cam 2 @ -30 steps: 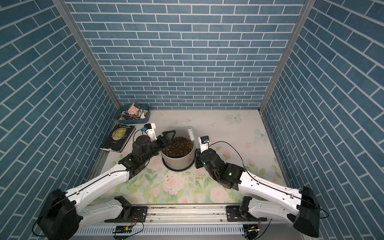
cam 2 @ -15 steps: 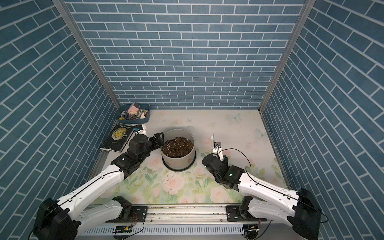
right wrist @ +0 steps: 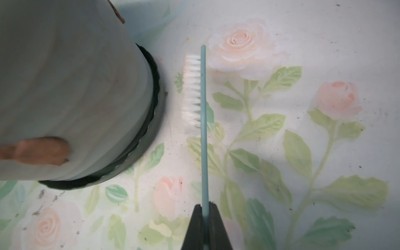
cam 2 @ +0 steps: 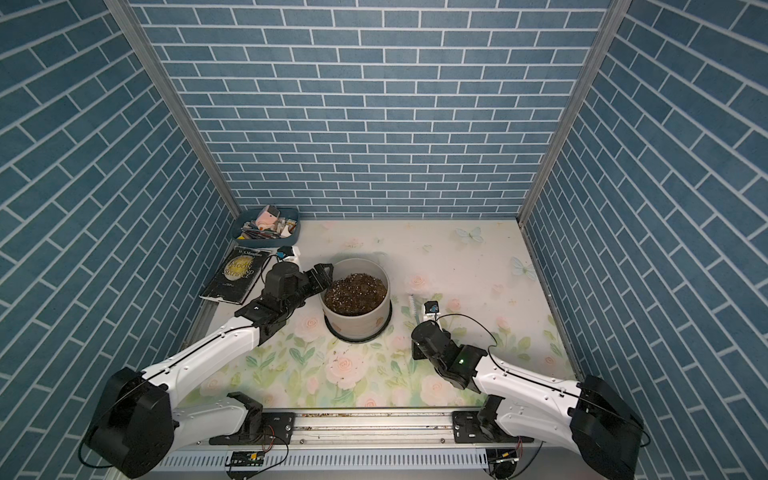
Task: Scrub the dried mud off the ceramic pot
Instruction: Rotate the pot on the tray.
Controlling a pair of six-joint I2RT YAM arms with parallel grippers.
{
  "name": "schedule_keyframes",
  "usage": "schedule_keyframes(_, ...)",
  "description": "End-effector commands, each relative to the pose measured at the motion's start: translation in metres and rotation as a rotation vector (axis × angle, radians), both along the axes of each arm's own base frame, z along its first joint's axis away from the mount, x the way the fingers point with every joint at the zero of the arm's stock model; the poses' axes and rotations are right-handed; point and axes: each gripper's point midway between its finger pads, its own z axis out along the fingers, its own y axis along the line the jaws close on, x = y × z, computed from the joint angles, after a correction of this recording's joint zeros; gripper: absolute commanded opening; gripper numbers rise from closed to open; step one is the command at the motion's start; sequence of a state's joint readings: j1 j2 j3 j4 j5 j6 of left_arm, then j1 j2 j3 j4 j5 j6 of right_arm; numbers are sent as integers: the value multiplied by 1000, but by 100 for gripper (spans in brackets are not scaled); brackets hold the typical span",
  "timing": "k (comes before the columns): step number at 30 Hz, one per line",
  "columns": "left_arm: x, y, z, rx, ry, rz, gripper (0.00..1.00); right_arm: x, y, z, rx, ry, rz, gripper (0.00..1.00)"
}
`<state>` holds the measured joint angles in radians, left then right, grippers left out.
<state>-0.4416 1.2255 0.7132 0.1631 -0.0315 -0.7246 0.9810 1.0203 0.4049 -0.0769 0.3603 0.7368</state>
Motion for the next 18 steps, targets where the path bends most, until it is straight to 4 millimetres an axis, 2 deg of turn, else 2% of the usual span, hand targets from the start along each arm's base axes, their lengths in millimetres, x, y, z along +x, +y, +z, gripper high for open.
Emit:
schedule_keyframes(1,5,-12,11,-34,-46,-66,81,-1,8,6,92,-6,0,0)
schedule_keyframes(5,7,-15,10,-5,-56,-89,81,-2,6,4,95,-5,-4,0)
schedule_keyframes(9,13,-6,-7,81,-4,-50,79,-2,9,6,102,-4,6,0)
schedule_keyframes(12,15,-5,-15,109,19,-48,73,-2,11,8,116,-6,7,0)
schedule_keyframes(18,12,-3,-15,109,17,-43,54,-3,14,9,137,4,16,0)
